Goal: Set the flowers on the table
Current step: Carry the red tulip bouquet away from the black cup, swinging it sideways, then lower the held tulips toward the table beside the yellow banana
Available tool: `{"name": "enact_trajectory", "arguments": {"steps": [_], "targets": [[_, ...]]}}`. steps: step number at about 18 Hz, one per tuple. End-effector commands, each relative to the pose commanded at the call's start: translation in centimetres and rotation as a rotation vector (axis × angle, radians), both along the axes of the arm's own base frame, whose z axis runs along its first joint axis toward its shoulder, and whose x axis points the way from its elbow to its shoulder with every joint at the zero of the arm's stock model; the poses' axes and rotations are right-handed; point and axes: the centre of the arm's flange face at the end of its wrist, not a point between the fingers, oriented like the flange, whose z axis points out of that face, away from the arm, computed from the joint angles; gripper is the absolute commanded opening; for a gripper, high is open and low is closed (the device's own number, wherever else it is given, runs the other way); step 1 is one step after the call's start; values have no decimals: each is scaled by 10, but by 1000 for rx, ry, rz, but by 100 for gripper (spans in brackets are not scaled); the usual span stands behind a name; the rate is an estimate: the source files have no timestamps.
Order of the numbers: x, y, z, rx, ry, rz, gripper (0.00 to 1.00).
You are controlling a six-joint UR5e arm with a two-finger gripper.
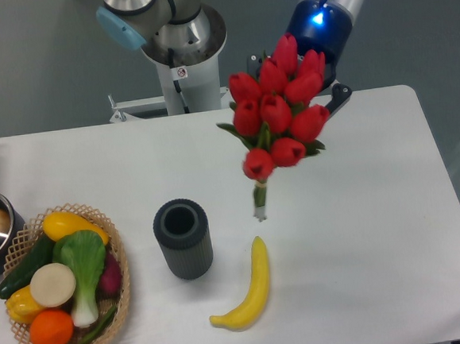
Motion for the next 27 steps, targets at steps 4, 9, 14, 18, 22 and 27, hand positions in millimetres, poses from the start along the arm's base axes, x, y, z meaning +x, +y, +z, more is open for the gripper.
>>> {"name": "enact_trajectory", "arguments": {"steps": [4,9,14,18,22,27], "targets": [[-6,-10,-21,-171,34,104,41],[-13,-22,-47,-336,35,189,41],[-18,-33,-82,-529,-33,235,41],[-26,-39,-116,-651,-84,252,41],[-41,-39,-156,-730,-126,252,41],[-53,-24,-203,-767,-194,214,41]]}}
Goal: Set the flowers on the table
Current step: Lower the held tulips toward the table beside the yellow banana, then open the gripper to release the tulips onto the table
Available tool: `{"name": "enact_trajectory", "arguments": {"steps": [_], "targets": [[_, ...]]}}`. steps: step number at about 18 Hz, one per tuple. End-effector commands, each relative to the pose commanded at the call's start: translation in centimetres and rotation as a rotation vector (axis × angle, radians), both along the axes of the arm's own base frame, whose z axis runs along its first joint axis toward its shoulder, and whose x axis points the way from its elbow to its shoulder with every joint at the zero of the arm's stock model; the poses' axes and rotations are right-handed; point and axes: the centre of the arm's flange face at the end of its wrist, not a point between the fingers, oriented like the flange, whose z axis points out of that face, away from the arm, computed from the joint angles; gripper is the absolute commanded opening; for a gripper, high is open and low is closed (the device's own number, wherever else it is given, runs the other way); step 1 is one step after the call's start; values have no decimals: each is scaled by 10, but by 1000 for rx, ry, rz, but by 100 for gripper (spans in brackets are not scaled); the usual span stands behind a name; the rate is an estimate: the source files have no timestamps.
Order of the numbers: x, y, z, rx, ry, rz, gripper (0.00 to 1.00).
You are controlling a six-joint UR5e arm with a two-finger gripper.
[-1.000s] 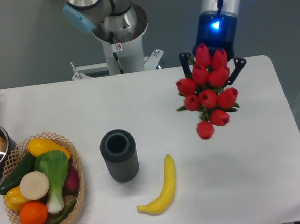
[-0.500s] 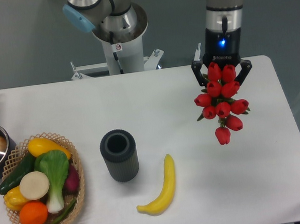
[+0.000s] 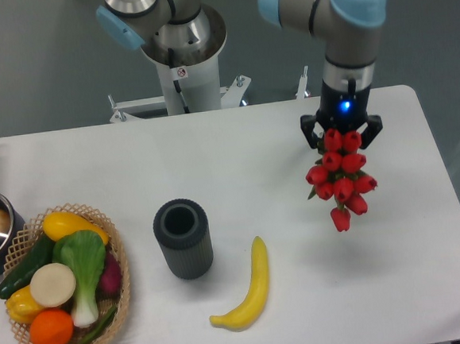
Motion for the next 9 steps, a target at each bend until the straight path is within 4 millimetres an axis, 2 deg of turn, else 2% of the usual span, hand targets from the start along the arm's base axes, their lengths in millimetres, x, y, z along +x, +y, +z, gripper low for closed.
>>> {"name": "enact_trajectory", "arguments": {"steps": [4,9], "targets": [[-4,9,-35,-18,-53,-11,42],[-13,20,-63,-28,-99,3,46]]}}
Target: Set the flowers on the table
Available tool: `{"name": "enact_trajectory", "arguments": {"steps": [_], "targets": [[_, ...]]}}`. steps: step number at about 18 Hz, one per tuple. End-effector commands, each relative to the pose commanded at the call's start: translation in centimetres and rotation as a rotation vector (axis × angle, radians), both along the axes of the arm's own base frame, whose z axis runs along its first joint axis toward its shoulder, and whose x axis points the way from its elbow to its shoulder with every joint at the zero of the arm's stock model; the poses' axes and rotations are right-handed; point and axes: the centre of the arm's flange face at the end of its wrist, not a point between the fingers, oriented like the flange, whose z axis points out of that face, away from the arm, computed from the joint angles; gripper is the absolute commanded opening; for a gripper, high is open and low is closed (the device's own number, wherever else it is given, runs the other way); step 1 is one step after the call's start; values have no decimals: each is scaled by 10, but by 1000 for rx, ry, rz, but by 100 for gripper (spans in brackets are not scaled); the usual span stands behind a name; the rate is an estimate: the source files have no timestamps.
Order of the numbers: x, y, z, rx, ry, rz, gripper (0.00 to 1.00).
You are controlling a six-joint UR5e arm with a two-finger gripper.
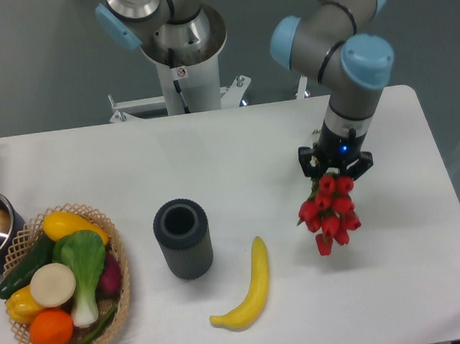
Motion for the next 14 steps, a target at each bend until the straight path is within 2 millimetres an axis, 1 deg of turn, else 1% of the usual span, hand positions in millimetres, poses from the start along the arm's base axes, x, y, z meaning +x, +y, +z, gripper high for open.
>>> {"name": "enact_trajectory", "arguments": {"steps": [2,4,5,6,7,10,12,14], "targets": [[0,6,-7,0,1,-8,46],[-1,7,-8,2,5,-9,46],[-4,8,-5,6,12,-11,50],[-5,9,0,10,26,-20,78],[-8,10,7,16,45,-21,100],[-14,11,30,29,90,-21,100],[-18,12,38,43,129,-37,100],[-24,10,42,43,169,-37,100]]}}
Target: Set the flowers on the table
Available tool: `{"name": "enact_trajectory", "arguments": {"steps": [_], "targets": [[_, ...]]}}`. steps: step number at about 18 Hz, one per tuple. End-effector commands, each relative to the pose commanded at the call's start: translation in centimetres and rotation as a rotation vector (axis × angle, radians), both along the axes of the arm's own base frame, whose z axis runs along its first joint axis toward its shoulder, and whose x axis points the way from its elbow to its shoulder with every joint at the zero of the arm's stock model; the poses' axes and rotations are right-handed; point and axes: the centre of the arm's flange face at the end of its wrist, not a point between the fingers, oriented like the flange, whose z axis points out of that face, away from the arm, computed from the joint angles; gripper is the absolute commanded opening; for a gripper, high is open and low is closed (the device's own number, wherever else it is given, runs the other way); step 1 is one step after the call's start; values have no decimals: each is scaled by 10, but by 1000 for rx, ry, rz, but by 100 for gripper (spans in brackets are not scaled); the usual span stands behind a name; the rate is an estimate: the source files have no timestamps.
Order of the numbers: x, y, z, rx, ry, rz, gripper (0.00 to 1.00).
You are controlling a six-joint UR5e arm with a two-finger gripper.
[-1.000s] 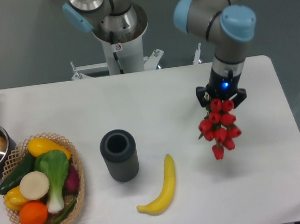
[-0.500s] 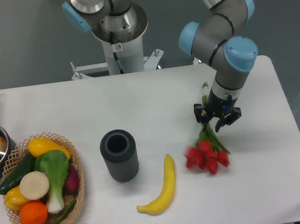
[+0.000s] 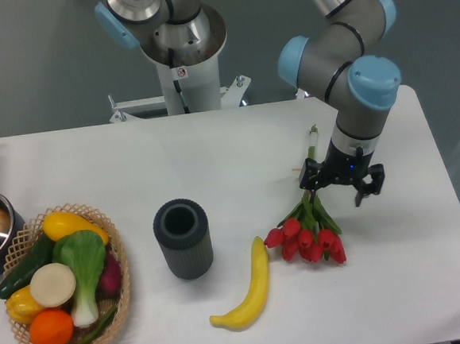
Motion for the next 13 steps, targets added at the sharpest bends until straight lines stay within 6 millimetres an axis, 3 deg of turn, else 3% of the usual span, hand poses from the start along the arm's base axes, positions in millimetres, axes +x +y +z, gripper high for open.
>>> {"name": "enact_trajectory", "arguments": {"steps": [4,13], "targets": [[-15,-17,14,-178,104,-64,100],[-32,-68,16,-257,136,-388,100]]}}
